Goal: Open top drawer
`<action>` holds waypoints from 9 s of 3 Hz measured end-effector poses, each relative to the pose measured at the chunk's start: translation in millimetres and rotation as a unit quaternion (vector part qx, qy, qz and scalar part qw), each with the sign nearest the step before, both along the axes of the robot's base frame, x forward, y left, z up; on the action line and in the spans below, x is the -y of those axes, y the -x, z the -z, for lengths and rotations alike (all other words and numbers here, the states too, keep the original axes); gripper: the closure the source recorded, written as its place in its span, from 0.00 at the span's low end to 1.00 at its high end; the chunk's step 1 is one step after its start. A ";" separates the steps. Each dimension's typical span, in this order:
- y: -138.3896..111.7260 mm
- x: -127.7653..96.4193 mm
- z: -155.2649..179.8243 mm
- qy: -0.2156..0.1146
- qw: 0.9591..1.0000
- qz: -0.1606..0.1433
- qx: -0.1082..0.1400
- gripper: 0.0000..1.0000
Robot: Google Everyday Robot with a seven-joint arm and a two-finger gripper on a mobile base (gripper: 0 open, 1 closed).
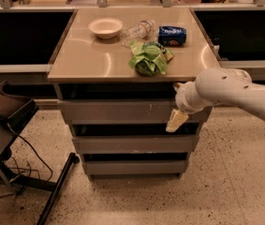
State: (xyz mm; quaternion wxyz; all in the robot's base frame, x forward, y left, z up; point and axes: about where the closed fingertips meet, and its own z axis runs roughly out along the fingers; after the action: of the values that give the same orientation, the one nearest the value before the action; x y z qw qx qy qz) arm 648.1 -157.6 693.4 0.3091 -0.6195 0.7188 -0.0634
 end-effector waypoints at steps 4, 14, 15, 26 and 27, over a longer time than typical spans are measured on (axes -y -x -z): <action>-56.9 -6.2 55.4 -0.084 0.996 0.028 -0.023 0.00; -7.1 -8.5 49.0 -0.071 0.997 0.011 -0.027 1.00; 6.6 -5.0 49.3 -0.074 0.997 0.017 -0.028 1.00; 89.8 -4.4 49.0 -0.071 0.997 0.017 -0.008 1.00; 104.7 -5.3 51.9 -0.074 0.997 0.019 -0.006 1.00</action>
Offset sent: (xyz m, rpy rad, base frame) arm 0.0789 0.0096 -0.0785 0.3236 0.0832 -0.0511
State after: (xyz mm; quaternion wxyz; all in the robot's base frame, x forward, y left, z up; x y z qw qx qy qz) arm 543.4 -152.3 641.5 0.3485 -0.5813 0.7352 -0.0126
